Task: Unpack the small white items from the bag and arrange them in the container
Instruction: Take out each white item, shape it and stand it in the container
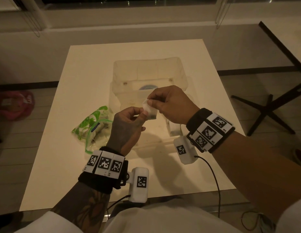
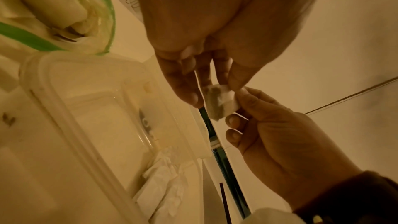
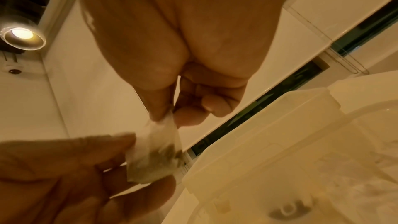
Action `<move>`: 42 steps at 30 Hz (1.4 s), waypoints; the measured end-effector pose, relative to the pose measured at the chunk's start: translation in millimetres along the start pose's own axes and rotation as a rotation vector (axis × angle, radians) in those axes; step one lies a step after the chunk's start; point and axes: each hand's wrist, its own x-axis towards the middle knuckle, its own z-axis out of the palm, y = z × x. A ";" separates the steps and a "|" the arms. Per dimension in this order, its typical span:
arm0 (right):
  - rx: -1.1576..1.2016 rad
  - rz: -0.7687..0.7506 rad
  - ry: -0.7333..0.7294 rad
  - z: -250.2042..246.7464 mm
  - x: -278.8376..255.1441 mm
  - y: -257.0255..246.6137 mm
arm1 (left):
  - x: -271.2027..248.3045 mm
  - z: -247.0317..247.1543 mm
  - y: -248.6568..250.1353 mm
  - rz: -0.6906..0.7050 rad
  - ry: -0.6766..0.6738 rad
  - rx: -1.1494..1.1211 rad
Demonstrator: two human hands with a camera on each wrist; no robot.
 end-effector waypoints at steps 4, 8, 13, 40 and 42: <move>0.062 0.003 -0.032 -2.2 -0.4 1.3 | -2.6 1.7 4.5 -0.070 -0.158 -0.098; 0.040 0.021 0.019 -8.4 1.5 4.4 | 1.5 0.1 4.3 -0.123 -0.134 -0.159; 0.093 0.025 -0.086 -15.5 -0.3 -0.7 | 0.1 3.0 8.7 -0.146 -0.285 -0.218; -0.012 0.079 -0.115 -17.3 -1.1 -0.1 | 8.7 13.9 0.8 -0.199 -0.239 -0.144; -0.021 0.088 -0.107 -17.2 -0.5 1.0 | 8.5 14.9 2.3 -0.235 -0.304 -0.158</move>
